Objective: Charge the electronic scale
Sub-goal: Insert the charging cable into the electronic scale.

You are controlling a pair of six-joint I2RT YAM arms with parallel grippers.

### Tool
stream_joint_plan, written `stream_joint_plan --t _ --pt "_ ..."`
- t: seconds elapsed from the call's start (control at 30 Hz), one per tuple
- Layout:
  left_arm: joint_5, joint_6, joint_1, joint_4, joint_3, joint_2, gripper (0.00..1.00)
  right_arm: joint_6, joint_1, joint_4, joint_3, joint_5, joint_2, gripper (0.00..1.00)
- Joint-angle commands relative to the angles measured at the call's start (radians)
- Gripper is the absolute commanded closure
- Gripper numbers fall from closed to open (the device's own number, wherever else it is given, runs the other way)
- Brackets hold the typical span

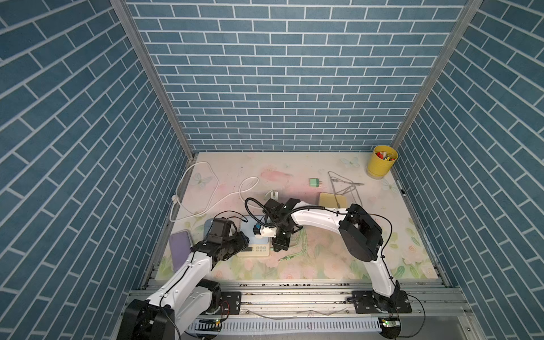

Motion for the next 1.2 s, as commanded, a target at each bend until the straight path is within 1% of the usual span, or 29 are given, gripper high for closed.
stream_joint_plan --t 0.0,0.1,0.13,0.3,0.43,0.6,0.8,1.0,1.1,1.17 --pt "0.116 -0.011 -0.046 -0.108 -0.068 0.03 0.38 -0.052 0.019 0.21 0.125 -0.109 0.023 1.0" --pt "0.12 -0.023 -0.047 -0.099 -0.082 0.016 0.38 -0.054 0.019 0.209 0.16 -0.105 0.03 1.0" --pt "0.121 -0.028 -0.047 -0.097 -0.085 0.012 0.38 -0.05 0.019 0.215 0.165 -0.107 0.052 1.0" --pt "0.118 -0.065 -0.059 -0.094 -0.115 -0.036 0.39 -0.006 0.019 0.286 0.173 -0.082 0.069 1.0" --pt "0.114 -0.089 -0.073 -0.085 -0.135 -0.063 0.4 0.003 0.023 0.318 0.201 -0.092 0.079 1.0" --pt "0.117 -0.106 -0.095 -0.061 -0.134 -0.051 0.41 0.001 0.037 0.303 0.275 -0.114 0.132 1.0" --pt "0.126 -0.129 -0.124 -0.021 -0.137 -0.033 0.42 0.008 0.046 0.329 0.302 -0.143 0.152 1.0" --pt "0.129 -0.12 -0.147 0.004 -0.13 0.008 0.43 -0.043 0.046 0.221 0.434 -0.202 0.209 1.0" --pt "0.135 -0.117 -0.162 0.022 -0.123 0.04 0.43 -0.077 0.047 0.119 0.548 -0.205 0.261 1.0" --pt "0.137 -0.118 -0.168 0.034 -0.119 0.056 0.43 -0.086 0.048 0.092 0.594 -0.202 0.283 1.0"
